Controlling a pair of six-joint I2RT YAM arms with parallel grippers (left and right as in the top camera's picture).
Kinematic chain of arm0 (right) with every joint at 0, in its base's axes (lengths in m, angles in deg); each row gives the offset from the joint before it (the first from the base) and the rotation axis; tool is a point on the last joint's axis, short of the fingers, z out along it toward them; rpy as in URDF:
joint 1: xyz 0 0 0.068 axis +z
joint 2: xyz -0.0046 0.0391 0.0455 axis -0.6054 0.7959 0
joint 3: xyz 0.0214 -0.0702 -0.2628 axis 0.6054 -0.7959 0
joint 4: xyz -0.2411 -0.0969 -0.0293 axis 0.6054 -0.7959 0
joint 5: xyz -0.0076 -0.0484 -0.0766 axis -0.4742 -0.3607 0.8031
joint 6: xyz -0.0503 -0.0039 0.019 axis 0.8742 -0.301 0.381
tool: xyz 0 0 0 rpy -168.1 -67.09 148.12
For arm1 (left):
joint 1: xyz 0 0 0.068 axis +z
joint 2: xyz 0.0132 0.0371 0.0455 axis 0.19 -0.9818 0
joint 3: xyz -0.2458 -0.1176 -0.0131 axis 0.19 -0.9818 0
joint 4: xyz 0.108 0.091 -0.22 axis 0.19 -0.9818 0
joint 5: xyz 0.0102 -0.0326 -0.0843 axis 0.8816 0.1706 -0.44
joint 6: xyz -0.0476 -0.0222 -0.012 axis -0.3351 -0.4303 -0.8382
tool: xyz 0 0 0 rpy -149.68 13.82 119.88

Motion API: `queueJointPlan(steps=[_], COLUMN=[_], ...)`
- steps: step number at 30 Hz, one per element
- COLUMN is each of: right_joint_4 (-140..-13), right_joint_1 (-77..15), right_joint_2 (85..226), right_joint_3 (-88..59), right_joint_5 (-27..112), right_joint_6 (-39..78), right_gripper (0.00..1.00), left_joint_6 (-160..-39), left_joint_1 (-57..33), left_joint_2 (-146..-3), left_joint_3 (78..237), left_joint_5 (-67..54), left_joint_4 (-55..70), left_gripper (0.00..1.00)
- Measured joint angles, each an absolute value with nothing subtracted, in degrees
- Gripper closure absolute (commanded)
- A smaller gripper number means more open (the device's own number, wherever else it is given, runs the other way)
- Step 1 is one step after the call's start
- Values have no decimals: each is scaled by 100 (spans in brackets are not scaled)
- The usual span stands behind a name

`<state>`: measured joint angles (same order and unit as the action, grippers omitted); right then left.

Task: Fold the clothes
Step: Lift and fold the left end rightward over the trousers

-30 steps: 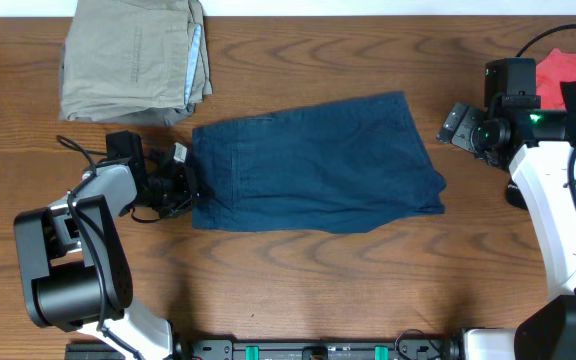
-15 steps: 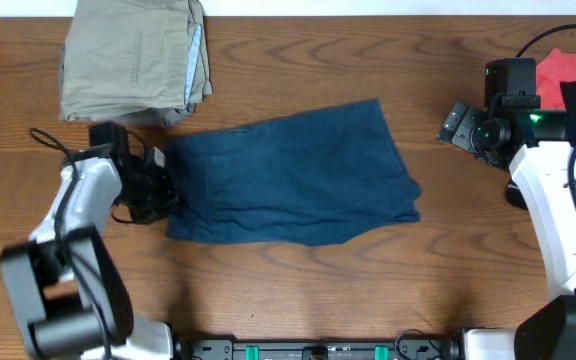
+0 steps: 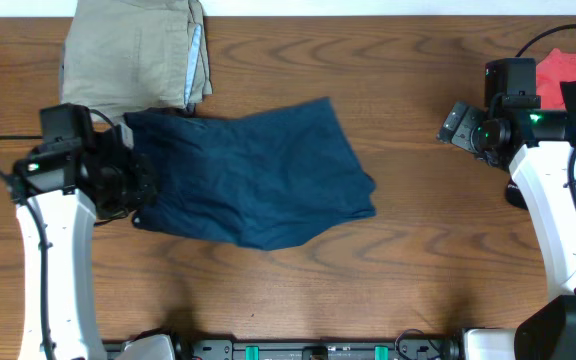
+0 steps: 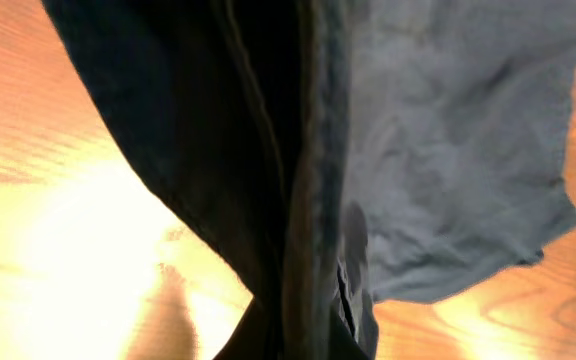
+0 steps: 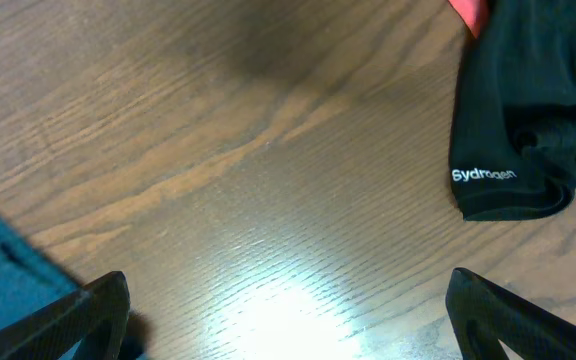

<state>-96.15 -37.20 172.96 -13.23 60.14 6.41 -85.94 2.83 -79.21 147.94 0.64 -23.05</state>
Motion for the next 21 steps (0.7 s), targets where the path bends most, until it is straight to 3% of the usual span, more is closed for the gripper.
queueJointPlan(steps=[10,21], right_joint_4=[-9615,-9615], right_joint_1=[-3720,-3720], right_joint_2=[17296,17296], right_joint_3=[-1323,-1323], right_joint_5=[6012,6014], right_joint_6=[641,641], right_gripper=[1,1], left_joint_6=[-8552,-8550], left_joint_1=[285,-145], left_joint_2=[-7891,-8247], left_joint_3=[16475,16794], left_joint_5=[886,1116], left_joint_4=[-3982,-3918], left_gripper=[94,94])
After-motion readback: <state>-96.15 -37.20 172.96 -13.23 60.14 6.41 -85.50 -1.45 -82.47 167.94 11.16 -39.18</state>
